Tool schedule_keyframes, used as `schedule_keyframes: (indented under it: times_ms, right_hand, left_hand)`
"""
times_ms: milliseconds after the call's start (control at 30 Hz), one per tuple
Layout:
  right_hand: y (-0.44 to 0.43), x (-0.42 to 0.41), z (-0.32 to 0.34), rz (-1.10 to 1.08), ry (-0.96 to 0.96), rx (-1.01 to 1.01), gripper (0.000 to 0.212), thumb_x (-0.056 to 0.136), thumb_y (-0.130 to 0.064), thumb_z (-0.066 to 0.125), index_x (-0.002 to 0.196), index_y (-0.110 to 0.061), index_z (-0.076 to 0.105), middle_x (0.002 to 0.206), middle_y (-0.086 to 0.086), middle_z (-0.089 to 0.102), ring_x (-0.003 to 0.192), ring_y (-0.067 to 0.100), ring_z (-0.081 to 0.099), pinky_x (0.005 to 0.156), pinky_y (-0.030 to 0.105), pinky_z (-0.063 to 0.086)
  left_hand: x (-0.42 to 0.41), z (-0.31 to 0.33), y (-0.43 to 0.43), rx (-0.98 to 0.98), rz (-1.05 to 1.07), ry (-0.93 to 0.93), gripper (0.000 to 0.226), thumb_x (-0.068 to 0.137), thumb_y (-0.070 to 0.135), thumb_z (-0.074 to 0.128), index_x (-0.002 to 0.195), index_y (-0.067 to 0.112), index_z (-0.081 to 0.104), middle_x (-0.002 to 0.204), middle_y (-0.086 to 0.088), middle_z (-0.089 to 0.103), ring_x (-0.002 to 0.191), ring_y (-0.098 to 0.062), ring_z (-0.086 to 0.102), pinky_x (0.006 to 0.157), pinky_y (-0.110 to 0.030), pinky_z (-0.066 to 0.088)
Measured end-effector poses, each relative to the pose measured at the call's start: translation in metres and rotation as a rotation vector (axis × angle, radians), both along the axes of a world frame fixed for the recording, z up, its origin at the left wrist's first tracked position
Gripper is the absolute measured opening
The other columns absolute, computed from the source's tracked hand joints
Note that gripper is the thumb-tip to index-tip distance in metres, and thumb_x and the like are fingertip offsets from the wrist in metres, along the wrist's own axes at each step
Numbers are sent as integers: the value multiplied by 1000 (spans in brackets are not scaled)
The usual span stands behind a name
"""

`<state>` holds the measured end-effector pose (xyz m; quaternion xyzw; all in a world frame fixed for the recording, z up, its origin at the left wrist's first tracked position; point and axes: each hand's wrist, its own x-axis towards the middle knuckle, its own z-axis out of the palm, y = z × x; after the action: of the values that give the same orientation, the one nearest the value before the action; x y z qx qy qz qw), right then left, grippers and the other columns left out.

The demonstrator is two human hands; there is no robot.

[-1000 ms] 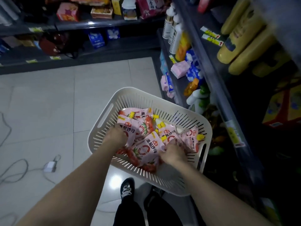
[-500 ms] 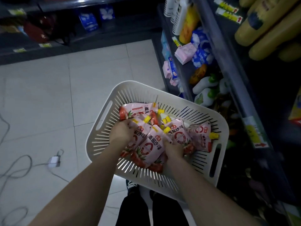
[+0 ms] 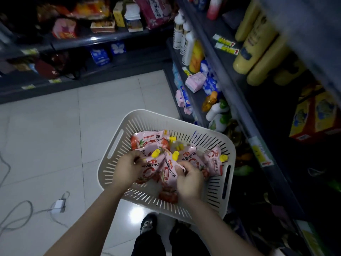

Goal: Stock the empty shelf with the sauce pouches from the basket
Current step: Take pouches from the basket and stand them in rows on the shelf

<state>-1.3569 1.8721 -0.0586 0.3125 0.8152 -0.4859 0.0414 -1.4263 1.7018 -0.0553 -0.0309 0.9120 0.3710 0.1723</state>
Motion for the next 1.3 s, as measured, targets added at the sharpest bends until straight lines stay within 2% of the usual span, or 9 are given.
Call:
schedule_keyframes:
  times_ms: [233, 400, 533, 667, 733, 833, 967, 1100, 1300]
  right_hand:
    - [16, 20, 48, -85, 189, 227, 16, 86, -16, 65, 98, -22, 73, 95, -1, 74, 89, 20, 66, 77, 29, 48]
    - [16, 46, 101, -234, 348, 300, 7, 85, -15, 67, 87, -18, 73, 87, -6, 73, 80, 10, 62, 68, 27, 46]
    - [18, 69, 138, -317, 436, 389, 6, 86, -17, 68, 88, -17, 74, 85, -7, 72, 77, 9, 62, 67, 23, 47]
    - [21, 98, 177, -372, 541, 533, 6, 85, -17, 68, 85, -16, 73, 82, -8, 71, 76, 5, 60, 66, 13, 44]
    - [24, 117, 197, -414, 581, 573, 8, 85, -18, 66, 86, -15, 73, 82, -6, 71, 76, 5, 61, 68, 21, 49]
    - [31, 148, 220, -475, 601, 625, 9, 84, -16, 64, 87, -16, 73, 83, -6, 71, 78, 10, 64, 70, 33, 54]
    - [40, 197, 249, -536, 614, 740, 8, 83, -11, 68, 84, -16, 73, 81, -8, 71, 75, 7, 64, 68, 30, 53]
    - [50, 251, 276, -615, 607, 766, 9, 84, -13, 67, 79, -18, 72, 77, -12, 69, 73, 5, 61, 66, 28, 50]
    - [68, 343, 305, -744, 562, 712, 9, 84, -18, 66, 79, -23, 71, 77, -11, 69, 76, 7, 62, 71, 35, 51]
  left_hand:
    - [1, 55, 17, 230, -93, 185, 23, 83, 8, 67, 67, 23, 61, 70, 6, 65, 71, -14, 61, 65, -31, 45]
    - [1, 97, 26, 342, -202, 244, 17, 84, 9, 65, 68, 17, 65, 59, 3, 65, 59, -17, 60, 61, -34, 46]
    - [4, 136, 36, 429, -303, 270, 21, 86, 15, 65, 68, 25, 66, 56, 7, 65, 52, -11, 57, 57, -30, 46]
    - [23, 179, 49, 512, -396, 319, 22, 87, 19, 65, 70, 33, 69, 64, -2, 69, 65, -25, 66, 62, -38, 52]
    - [34, 200, 56, 577, -455, 334, 25, 86, 20, 66, 71, 40, 69, 65, -1, 70, 66, -24, 66, 62, -38, 53]
    - [53, 229, 70, 664, -539, 341, 19, 85, 19, 66, 75, 34, 72, 67, 1, 70, 63, -18, 65, 62, -38, 55]
    - [91, 262, 95, 766, -641, 344, 27, 86, 7, 64, 75, 30, 71, 69, 24, 69, 64, 7, 60, 60, -13, 48]
    - [131, 280, 120, 824, -738, 302, 21, 85, 10, 64, 79, 28, 74, 70, 14, 72, 68, -2, 65, 63, -22, 52]
    - [208, 308, 156, 880, -840, 272, 24, 82, 6, 66, 79, 28, 75, 70, 11, 73, 63, -2, 64, 56, -17, 49]
